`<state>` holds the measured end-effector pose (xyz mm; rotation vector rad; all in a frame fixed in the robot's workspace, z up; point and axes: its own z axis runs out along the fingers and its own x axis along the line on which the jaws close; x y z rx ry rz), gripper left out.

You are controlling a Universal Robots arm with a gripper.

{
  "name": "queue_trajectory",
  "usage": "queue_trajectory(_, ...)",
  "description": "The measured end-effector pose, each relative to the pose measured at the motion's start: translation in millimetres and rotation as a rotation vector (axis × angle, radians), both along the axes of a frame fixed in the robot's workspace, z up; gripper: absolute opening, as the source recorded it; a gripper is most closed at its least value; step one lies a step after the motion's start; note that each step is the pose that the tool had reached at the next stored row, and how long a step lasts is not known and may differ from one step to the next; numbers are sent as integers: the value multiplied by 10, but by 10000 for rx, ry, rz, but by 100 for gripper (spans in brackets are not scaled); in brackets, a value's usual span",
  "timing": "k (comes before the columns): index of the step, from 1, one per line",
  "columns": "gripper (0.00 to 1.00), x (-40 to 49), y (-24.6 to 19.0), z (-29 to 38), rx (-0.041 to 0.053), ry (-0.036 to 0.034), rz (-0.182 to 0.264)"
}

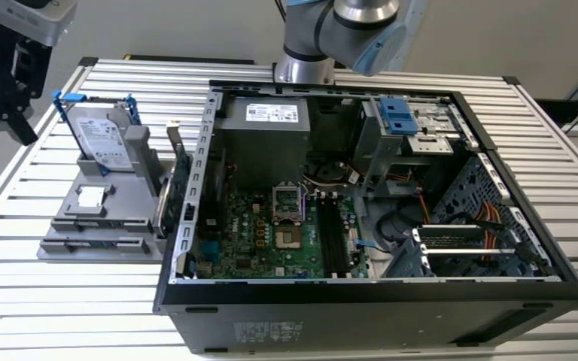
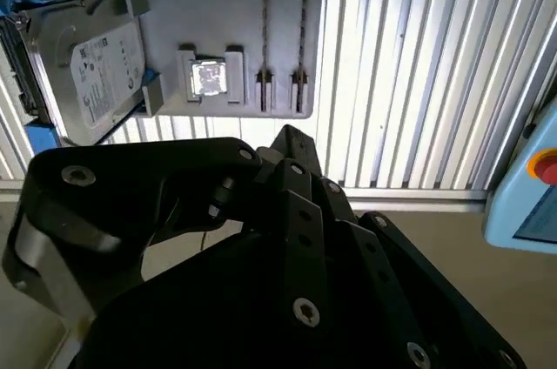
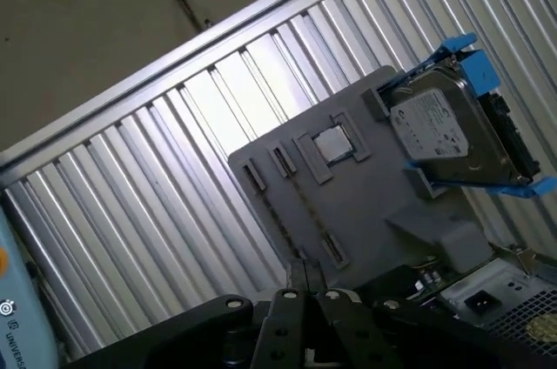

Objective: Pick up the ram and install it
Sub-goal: 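Pick up the ram and move it above insertion slot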

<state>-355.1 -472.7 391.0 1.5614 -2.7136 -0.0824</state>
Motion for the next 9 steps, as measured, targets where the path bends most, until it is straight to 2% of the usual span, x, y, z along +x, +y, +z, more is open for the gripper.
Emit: queue_trajectory(9,0,0,0,0,0,0,1385)
